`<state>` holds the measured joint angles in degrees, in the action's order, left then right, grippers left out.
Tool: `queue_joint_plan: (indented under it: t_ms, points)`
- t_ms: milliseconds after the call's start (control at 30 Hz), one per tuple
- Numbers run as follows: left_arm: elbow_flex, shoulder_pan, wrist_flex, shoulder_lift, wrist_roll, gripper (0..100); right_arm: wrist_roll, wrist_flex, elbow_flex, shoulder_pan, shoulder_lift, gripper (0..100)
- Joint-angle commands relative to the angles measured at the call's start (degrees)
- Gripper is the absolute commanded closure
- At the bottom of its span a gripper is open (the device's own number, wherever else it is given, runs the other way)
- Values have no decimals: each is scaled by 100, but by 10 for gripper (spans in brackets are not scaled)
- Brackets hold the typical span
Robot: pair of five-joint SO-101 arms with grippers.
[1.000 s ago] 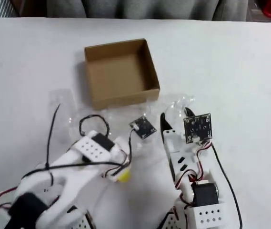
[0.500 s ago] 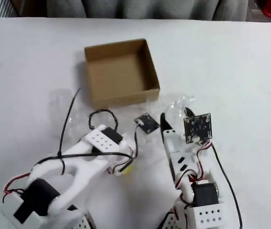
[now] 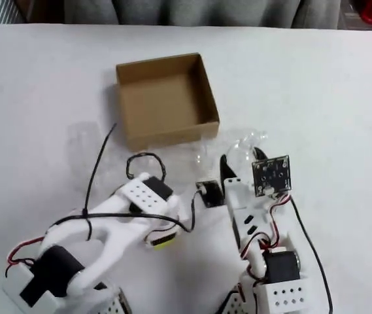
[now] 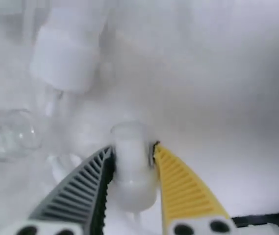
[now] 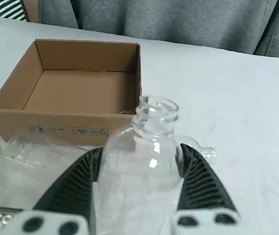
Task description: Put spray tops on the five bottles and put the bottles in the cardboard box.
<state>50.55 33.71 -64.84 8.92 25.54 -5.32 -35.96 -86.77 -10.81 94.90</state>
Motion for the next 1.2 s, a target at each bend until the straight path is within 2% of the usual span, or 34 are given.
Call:
queue_joint_plan:
  t_ms: [0, 200, 533, 633, 900, 1067, 1167]
  points:
    - [-167, 75, -264, 295, 308, 980, -114, -22, 220, 13, 31, 983]
    - [642, 136, -211, 1947, 264, 980, -123, -48, 211, -330, -136, 983]
    - [1354, 48, -580, 4382, 246, 980, -132, 303, 615, -365, -1622, 983]
    - [1380, -435, -536, 4857, 105, 980, -132, 312, 730, -374, -1895, 983]
    - [1240, -2404, 176, 5218, -1037, 980, -123, 338, 747, -567, -2009, 983]
    - [1240, -3099, 642, 5244, -1925, 980, -123, 338, 747, -787, -2009, 983]
    - [1240, -3284, 949, 5244, -2382, 980, -123, 321, 738, -1007, -2009, 983]
